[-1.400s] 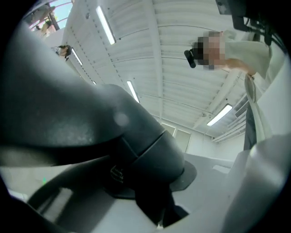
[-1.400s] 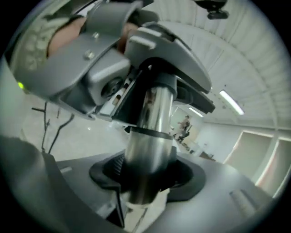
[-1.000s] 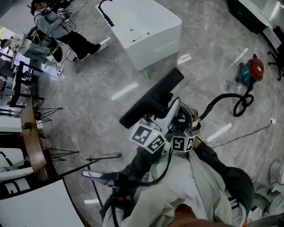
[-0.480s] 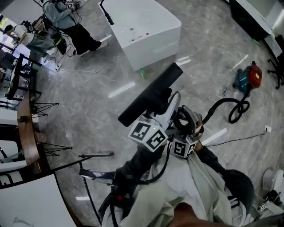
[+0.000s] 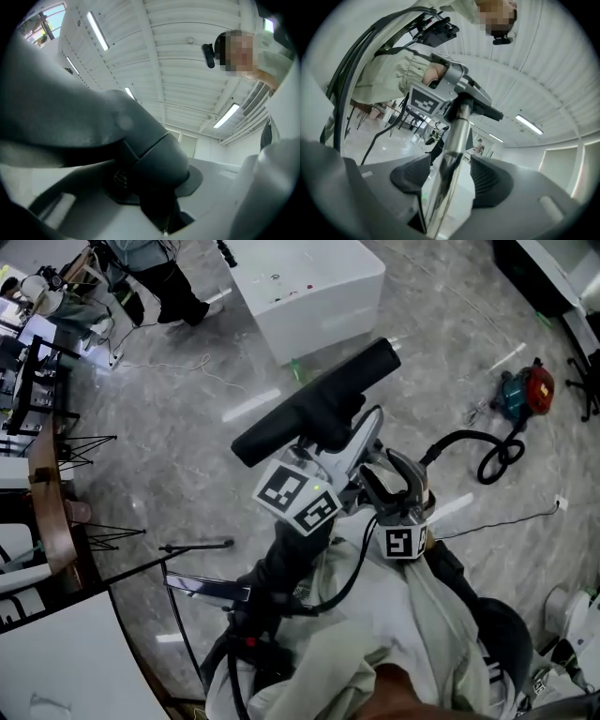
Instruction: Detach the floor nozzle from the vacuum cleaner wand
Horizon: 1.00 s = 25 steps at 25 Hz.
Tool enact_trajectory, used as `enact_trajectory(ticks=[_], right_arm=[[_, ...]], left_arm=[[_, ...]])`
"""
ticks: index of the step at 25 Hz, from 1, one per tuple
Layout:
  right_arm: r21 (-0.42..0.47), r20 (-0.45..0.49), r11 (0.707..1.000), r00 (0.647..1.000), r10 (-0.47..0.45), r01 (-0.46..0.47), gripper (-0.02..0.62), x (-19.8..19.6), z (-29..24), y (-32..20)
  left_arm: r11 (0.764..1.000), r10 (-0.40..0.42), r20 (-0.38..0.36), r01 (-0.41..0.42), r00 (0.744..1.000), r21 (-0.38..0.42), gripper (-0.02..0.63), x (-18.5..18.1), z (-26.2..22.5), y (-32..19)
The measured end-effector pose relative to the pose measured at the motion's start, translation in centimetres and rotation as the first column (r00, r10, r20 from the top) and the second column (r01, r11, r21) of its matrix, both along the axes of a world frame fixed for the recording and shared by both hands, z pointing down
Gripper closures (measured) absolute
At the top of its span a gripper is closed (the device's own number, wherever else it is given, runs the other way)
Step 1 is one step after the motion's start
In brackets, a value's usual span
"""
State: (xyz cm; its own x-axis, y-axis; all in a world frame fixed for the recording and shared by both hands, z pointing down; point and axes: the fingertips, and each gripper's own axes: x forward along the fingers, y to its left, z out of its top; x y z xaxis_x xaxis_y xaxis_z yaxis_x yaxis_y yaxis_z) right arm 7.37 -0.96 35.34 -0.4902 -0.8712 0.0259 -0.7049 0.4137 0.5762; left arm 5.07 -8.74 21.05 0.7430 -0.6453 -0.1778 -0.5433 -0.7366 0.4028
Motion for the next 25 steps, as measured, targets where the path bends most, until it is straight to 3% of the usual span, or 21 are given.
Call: enact_trajectory(ticks=[2, 3, 5, 6, 7, 9, 10, 12, 13, 15, 17, 18, 19, 20, 21, 22, 24, 25], right_arm=[[-0.066, 0.139, 0.996, 0.989, -0.046, 0.056, 0.327, -0.3, 0.1, -0.5], [-0.150, 0.231, 0.985, 0.972, -0.044, 0.080, 0.327, -0.3, 0.8, -1.1], [-0.358, 0.319, 0.919, 0.947, -0.046, 0.165, 0.327, -1.3, 3.2, -2.4], [-0.399, 0.290, 0.895, 0.953, -0.084, 0.200, 0.325, -2.3, 3.6, -2.9], [-0.397, 0.230, 0.893, 0.965, -0.130, 0.215, 0.331, -3.2, 3.4, -3.1], [-0.352, 0.141, 0.907, 0.971, -0.195, 0.234, 0.460, -4.4, 2.4, -2.9], [-0.350, 0.144, 0.900, 0.964, -0.222, 0.259, 0.484, -4.8, 2.0, -2.6], [-0.394, 0.187, 0.851, 0.937, -0.295, 0.347, 0.535, -5.7, 2.0, -1.8], [-0.436, 0.201, 0.808, 0.918, -0.342, 0.397, 0.540, -6.2, 2.3, -1.2], [-0.544, 0.231, 0.677, 0.864, -0.447, 0.495, 0.545, -6.8, 3.0, 0.5], [-0.636, 0.292, 0.520, 0.802, -0.521, 0.570, 0.548, -7.2, 3.4, 2.3], [-0.667, 0.322, 0.457, 0.781, -0.536, 0.589, 0.549, -7.1, 3.5, 3.0], [-0.689, 0.337, 0.420, 0.774, -0.536, 0.591, 0.549, -7.0, 3.7, 3.3], [-0.706, 0.334, 0.410, 0.782, -0.525, 0.577, 0.549, -6.8, 3.9, 3.4], [-0.717, 0.316, 0.426, 0.802, -0.507, 0.552, 0.552, -6.8, 4.2, 3.3], [-0.719, 0.288, 0.460, 0.826, -0.485, 0.520, 0.552, -6.9, 4.3, 3.0], [-0.711, 0.227, 0.530, 0.864, -0.449, 0.462, 0.552, -7.2, 4.5, 2.3], [-0.711, 0.209, 0.539, 0.868, -0.451, 0.452, 0.552, -7.4, 4.6, 2.2]], left_arm=[[1.000, 0.003, -0.003, -0.003, 1.000, -0.002, 0.479, -0.5, 0.1, 0.2], [1.000, 0.018, -0.003, -0.018, 1.000, 0.007, 0.476, -0.4, 0.0, 0.5], [0.996, 0.076, 0.008, -0.076, 0.997, 0.039, 0.473, 0.7, -0.6, 1.8], [0.991, 0.115, 0.016, -0.116, 0.993, 0.059, 0.472, 1.5, -0.9, 2.6], [0.985, 0.154, 0.025, -0.155, 0.988, 0.076, 0.471, 2.3, -1.1, 3.3], [0.971, 0.216, 0.034, -0.218, 0.976, 0.098, 0.468, 2.8, -1.3, 4.2], [0.964, 0.243, 0.034, -0.245, 0.970, 0.108, 0.466, 2.6, -1.4, 4.5], [0.944, 0.292, 0.022, -0.292, 0.956, 0.152, 0.475, 1.9, -1.5, 5.1], [0.933, 0.307, 0.016, -0.304, 0.952, 0.194, 0.477, 1.5, -1.5, 5.4], [0.905, 0.308, 0.045, -0.307, 0.950, 0.296, 0.487, 0.9, -1.0, 6.1], [0.887, 0.304, 0.101, -0.321, 0.947, 0.331, 0.415, 0.9, 0.1, 6.6], [0.885, 0.312, 0.113, -0.332, 0.943, 0.325, 0.369, 1.1, 0.5, 6.7], [0.887, 0.323, 0.110, -0.341, 0.940, 0.312, 0.313, 1.4, 0.6, 6.7], [0.892, 0.328, 0.095, -0.341, 0.940, 0.298, 0.305, 1.5, 0.6, 6.5], [0.900, 0.324, 0.082, -0.334, 0.942, 0.281, 0.324, 1.6, 0.6, 6.3], [0.909, 0.321, 0.072, -0.328, 0.944, 0.259, 0.443, 1.5, 0.7, 6.0], [0.912, 0.345, 0.038, -0.345, 0.938, 0.220, 0.487, 1.0, 0.9, 5.9], [0.906, 0.366, 0.001, -0.357, 0.931, 0.226, 0.498, 0.6, 0.7, 5.9]])
